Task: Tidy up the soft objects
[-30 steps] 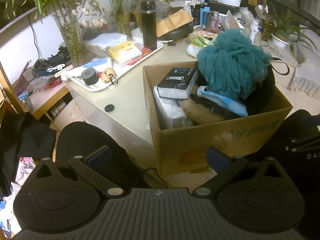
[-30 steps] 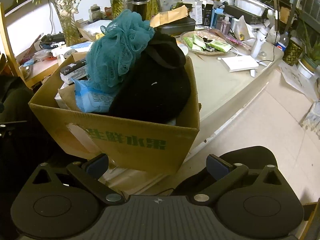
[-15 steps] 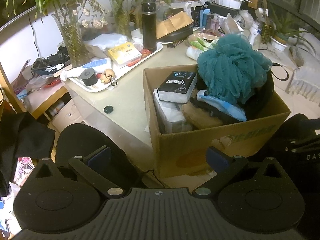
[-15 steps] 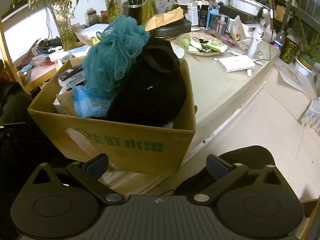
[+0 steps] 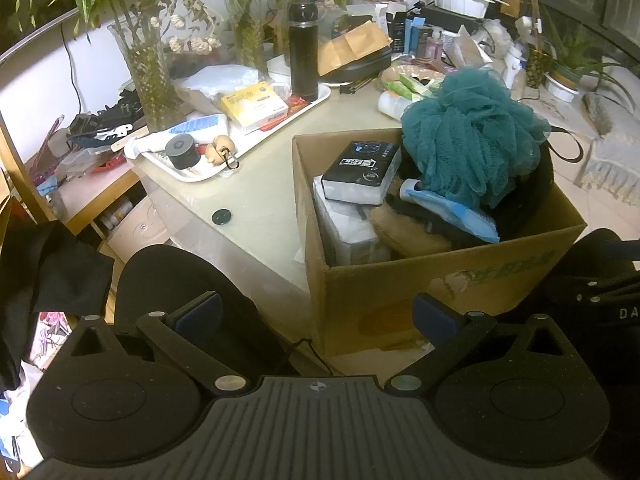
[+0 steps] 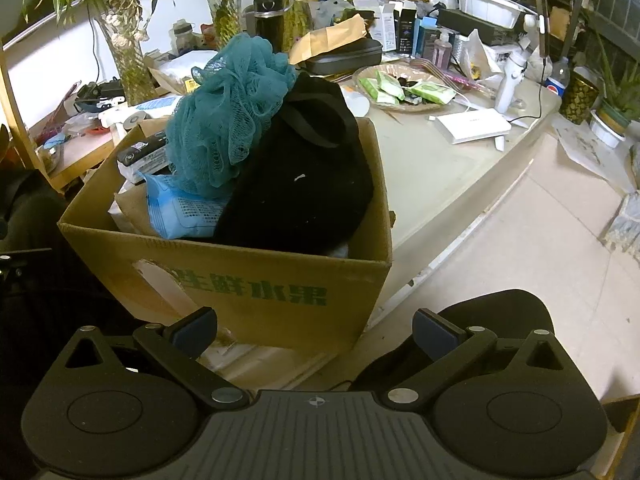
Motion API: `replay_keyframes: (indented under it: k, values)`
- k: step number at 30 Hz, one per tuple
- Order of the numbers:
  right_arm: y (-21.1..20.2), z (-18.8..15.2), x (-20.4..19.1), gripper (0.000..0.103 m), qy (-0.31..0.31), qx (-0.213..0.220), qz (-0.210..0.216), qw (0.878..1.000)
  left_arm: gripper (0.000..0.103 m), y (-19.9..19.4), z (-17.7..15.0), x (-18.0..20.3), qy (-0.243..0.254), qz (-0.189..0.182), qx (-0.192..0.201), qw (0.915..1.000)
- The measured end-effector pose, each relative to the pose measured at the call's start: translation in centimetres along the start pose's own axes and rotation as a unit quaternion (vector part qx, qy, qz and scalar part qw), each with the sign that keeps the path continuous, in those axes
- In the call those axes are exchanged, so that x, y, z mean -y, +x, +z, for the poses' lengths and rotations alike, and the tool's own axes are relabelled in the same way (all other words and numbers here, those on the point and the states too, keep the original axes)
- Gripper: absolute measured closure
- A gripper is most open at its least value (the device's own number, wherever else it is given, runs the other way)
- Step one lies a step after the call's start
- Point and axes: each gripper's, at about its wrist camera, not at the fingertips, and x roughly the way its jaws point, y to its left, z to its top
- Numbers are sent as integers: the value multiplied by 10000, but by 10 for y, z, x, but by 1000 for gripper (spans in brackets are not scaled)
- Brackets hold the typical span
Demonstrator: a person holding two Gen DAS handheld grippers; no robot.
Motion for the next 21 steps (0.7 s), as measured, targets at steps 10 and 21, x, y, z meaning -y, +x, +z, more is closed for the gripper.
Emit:
replay_keyframes:
  k: [10, 21]
  values:
    - [0, 0, 1, 0, 3, -10, 3, 10000, 0, 2, 0, -1, -51, 25, -46, 10000]
    - [-1, 0, 2, 0, 6, 32, -24, 10000, 0, 2, 0, -1, -46, 28, -60, 10000]
